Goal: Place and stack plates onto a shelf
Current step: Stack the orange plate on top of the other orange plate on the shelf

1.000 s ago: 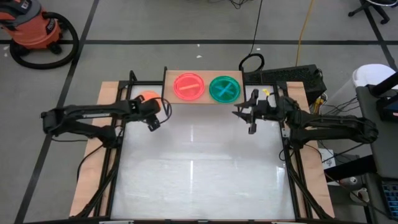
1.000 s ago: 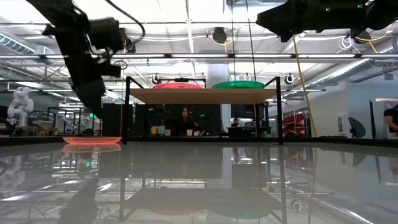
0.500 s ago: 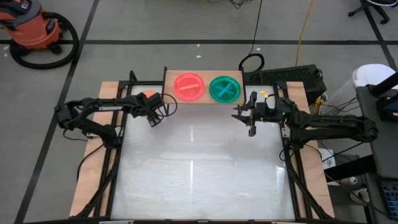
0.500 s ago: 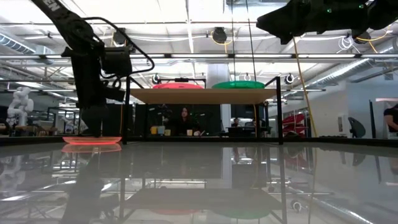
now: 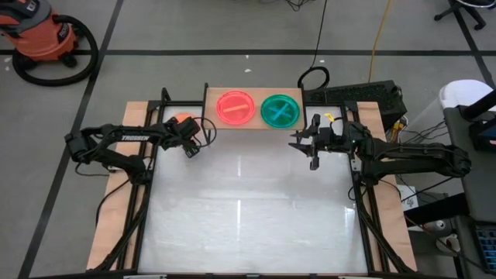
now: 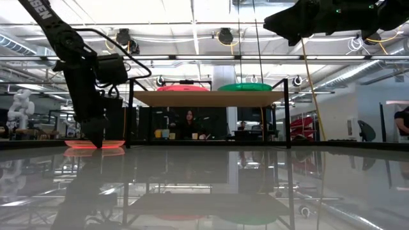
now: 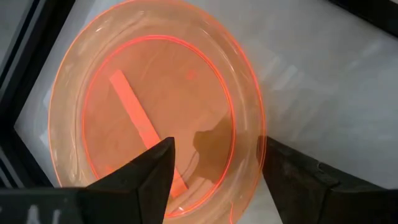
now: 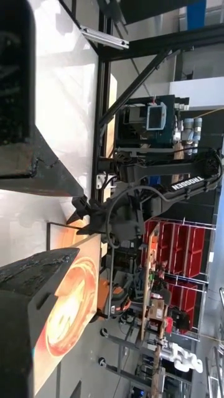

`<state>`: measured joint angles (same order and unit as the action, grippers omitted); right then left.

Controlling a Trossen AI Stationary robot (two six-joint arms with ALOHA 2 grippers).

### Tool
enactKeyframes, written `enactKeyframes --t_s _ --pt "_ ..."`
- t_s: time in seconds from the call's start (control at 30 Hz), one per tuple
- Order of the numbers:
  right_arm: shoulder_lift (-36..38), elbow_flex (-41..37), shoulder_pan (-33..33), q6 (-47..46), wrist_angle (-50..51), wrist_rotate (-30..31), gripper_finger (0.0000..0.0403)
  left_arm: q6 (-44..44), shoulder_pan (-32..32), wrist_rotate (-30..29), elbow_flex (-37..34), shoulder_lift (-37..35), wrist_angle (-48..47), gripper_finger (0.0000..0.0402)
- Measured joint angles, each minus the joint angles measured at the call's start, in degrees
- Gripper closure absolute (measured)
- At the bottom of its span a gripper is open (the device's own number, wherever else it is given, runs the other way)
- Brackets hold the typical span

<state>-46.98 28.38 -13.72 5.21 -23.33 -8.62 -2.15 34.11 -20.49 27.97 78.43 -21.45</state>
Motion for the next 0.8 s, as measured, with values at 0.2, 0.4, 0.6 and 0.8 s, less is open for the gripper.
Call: enactKeyframes --t_s 0.2,0.4,0.6,0.8 --pt "0.00 0.00 0.00 -0.02 0.02 0.00 0.0277 1.01 -1.40 -0.49 -0.15 0.18 -0.25 0.0198" --pt "0.00 0.00 0.00 -0.04 0.02 0.02 0.0277 1.72 -3.19 0.48 -0.28 0.35 -0.91 0.0323" --pt "0.00 0.00 0.00 -0.02 0.04 0.02 0.0277 4.30 -4.82 0.49 -0.38 -1.41 -3.82 0.0393" --pt "0.00 0.00 0.00 0.87 0.04 0.04 0.0277 8.62 -7.58 1.95 1.06 -8.90 -13.38 0.0396"
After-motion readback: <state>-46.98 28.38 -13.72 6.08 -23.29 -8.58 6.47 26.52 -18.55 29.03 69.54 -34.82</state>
